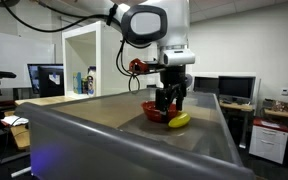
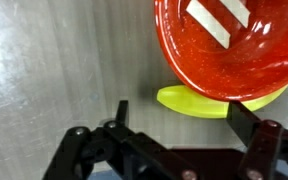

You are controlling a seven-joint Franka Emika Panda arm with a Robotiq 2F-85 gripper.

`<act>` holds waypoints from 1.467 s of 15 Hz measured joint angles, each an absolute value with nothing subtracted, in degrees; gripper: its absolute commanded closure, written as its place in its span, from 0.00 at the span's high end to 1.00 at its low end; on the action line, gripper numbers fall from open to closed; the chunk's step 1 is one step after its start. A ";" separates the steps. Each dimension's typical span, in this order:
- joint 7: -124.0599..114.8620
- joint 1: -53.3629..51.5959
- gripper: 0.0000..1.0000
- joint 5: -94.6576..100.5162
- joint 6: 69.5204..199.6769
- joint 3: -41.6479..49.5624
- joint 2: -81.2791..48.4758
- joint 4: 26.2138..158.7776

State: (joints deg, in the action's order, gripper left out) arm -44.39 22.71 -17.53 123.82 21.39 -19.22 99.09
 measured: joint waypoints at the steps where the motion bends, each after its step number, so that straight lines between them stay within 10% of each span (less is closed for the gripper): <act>1: -44.58 22.63 1.00 -17.24 124.01 21.40 -19.44 99.07; 22: -43.06 21.58 1.00 -14.87 120.45 19.43 -20.04 97.75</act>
State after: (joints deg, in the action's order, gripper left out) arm -43.06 21.58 -14.87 120.45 19.43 -20.04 97.75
